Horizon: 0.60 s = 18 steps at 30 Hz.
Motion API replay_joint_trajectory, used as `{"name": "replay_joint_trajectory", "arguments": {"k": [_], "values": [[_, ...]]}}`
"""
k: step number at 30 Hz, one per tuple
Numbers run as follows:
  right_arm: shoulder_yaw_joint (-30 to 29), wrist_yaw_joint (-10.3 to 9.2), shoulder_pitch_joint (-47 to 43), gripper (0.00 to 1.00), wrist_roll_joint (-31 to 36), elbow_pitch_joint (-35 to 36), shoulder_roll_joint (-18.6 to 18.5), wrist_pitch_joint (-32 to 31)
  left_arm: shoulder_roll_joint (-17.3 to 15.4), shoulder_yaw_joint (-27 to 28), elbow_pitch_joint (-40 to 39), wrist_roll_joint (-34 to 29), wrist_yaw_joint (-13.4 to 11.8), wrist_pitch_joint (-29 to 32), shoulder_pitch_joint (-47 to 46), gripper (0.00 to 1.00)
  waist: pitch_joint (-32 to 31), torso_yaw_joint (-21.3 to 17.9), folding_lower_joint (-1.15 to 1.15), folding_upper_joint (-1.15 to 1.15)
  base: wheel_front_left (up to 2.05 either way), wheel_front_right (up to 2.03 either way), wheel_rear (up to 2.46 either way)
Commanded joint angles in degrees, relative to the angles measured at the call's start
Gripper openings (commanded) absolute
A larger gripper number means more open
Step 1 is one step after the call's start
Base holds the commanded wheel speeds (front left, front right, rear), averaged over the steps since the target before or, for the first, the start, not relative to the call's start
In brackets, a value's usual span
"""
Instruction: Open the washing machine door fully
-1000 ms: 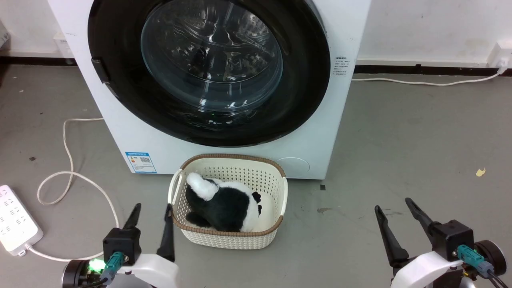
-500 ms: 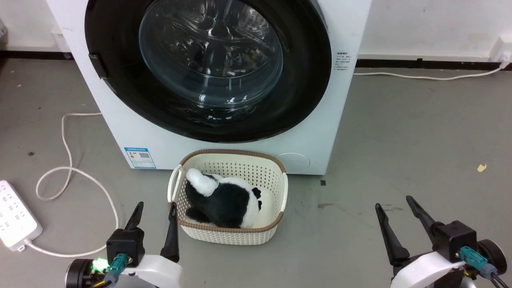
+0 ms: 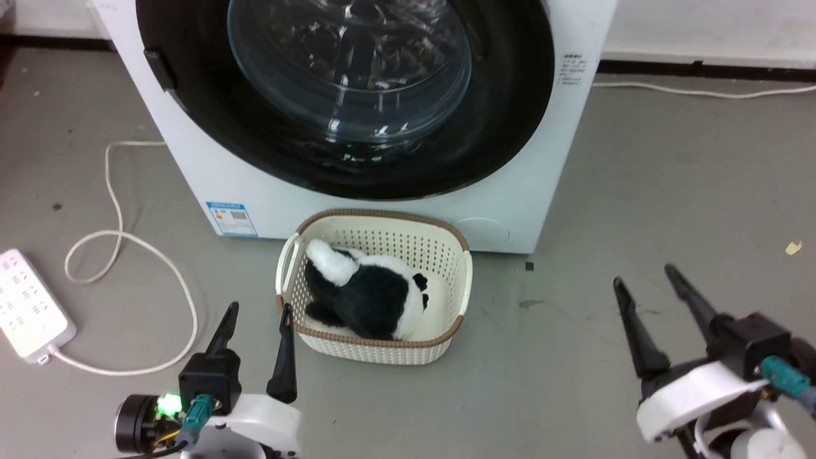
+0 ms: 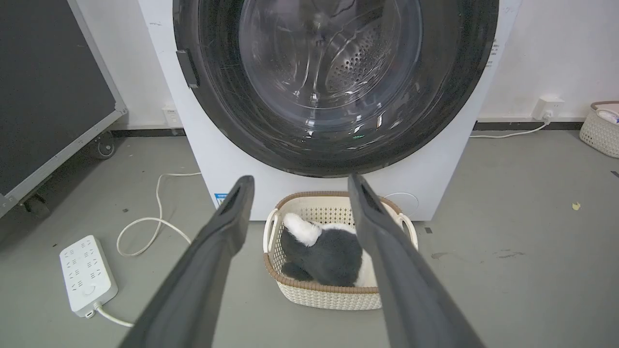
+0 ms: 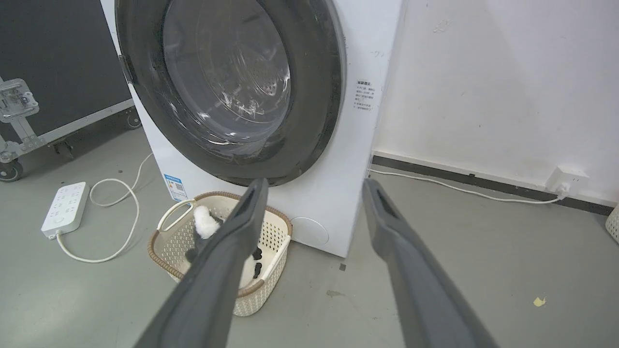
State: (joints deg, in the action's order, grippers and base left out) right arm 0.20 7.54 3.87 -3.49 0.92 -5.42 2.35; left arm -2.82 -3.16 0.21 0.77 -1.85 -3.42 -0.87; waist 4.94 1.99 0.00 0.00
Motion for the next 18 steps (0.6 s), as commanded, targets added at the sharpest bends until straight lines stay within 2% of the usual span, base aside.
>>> {"name": "replay_joint_trajectory", "arguments": {"k": [1, 8, 9, 10, 18], "values": [[-0.1, -0.01, 1.7, 1.00, -0.8, 0.7, -0.8, 0.1, 0.0, -0.5, -0.3, 0.3, -0.4, -0.6, -1.2, 1.00, 0.7, 0.5, 0.00, 0.00, 0.00, 0.00, 0.00], [-0.4, -0.02, 6.8, 1.00, -3.9, 0.6, -2.5, -0.9, 0.0, -1.9, -0.4, 0.6, -1.2, -1.5, -2.4, 1.00, 2.9, 1.5, 0.00, 0.00, 0.00, 0.00, 0.00], [-0.6, -0.02, 7.7, 0.37, -4.5, 0.6, -2.5, -1.1, 0.0, -2.1, -0.5, 0.6, -1.4, -1.6, -2.5, 1.00, 3.2, 1.6, 0.00, 0.00, 0.00, 0.00, 0.00], [-0.8, -0.02, 8.5, 0.00, -5.1, 0.5, -2.6, -1.4, 0.0, -2.3, -0.5, 0.7, -1.5, -1.7, -2.6, 1.00, 3.5, 1.8, 0.00, 0.00, 0.00, 0.00, 0.00], [-2.6, -0.02, 15.1, 0.00, -10.1, -0.9, -2.6, -3.5, 0.0, -3.6, -0.8, 1.2, -2.5, -2.6, -3.7, 1.00, 5.7, 3.1, 0.00, 0.00, 0.00, 0.00, 0.00]]}}
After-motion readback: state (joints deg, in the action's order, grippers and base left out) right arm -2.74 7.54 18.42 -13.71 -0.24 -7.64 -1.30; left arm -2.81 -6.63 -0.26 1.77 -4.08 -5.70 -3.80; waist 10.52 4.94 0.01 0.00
